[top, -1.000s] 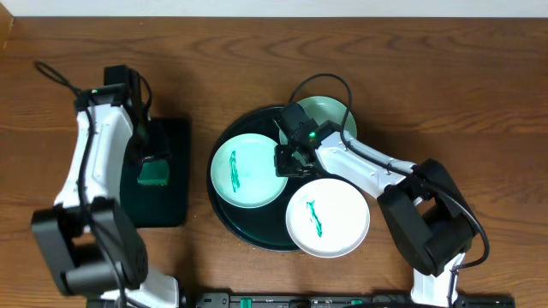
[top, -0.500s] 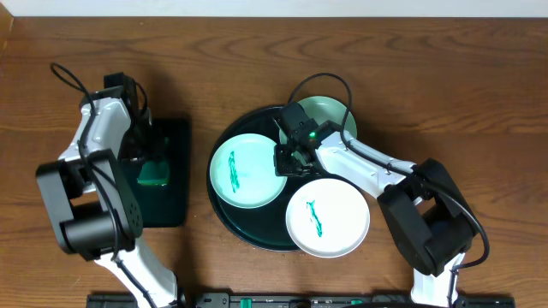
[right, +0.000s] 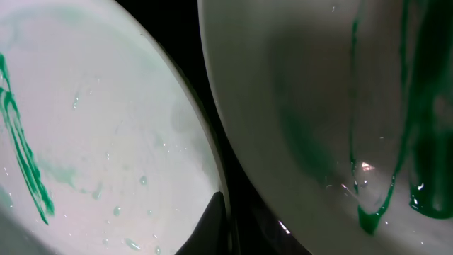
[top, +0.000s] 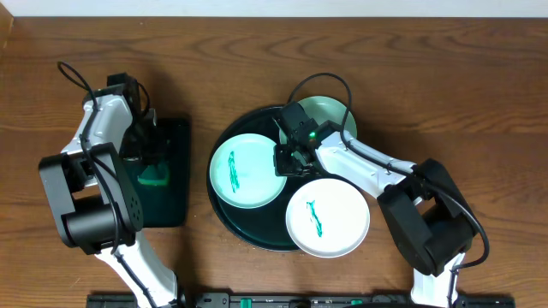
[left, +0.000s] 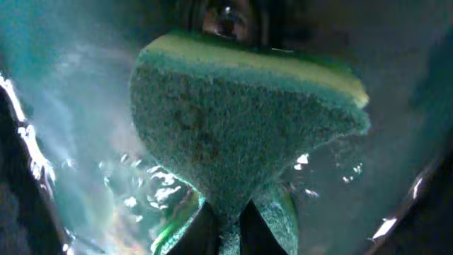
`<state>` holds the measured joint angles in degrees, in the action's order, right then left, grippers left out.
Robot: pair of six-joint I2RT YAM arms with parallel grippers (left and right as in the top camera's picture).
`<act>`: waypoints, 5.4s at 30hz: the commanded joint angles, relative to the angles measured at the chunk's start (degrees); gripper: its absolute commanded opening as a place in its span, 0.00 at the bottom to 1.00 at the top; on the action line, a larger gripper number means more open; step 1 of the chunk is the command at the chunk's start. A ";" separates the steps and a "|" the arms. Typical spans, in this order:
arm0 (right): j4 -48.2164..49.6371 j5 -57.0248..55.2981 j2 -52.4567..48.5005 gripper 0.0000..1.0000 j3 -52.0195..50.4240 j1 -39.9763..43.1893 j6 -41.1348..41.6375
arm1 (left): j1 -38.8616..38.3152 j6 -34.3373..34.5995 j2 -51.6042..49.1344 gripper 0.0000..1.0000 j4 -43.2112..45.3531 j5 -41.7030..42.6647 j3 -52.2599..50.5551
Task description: Clean dirty plates on tray and stack at the side
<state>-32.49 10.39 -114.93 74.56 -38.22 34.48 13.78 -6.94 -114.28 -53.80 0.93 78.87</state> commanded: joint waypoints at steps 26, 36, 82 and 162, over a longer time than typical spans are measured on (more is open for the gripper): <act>0.39 2.12 -1.33 0.01 1.09 0.37 -0.90 | -0.22 9.44 16.50 0.07 -10.45 6.49 1.84; 0.59 2.16 -1.33 0.01 1.09 0.42 -0.85 | -13.44 15.23 16.85 0.07 -9.03 16.20 0.57; 0.35 2.58 -1.33 0.01 1.09 0.42 -0.85 | -27.89 37.73 6.91 0.07 6.88 -11.52 -13.18; 2.27 -16.48 23.23 0.01 2.69 -7.06 -17.55 | 4.96 16.83 25.16 0.07 -9.62 4.13 5.57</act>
<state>-30.37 -24.75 -97.17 75.72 -51.64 11.68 18.63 10.46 -88.84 -63.20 5.61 83.99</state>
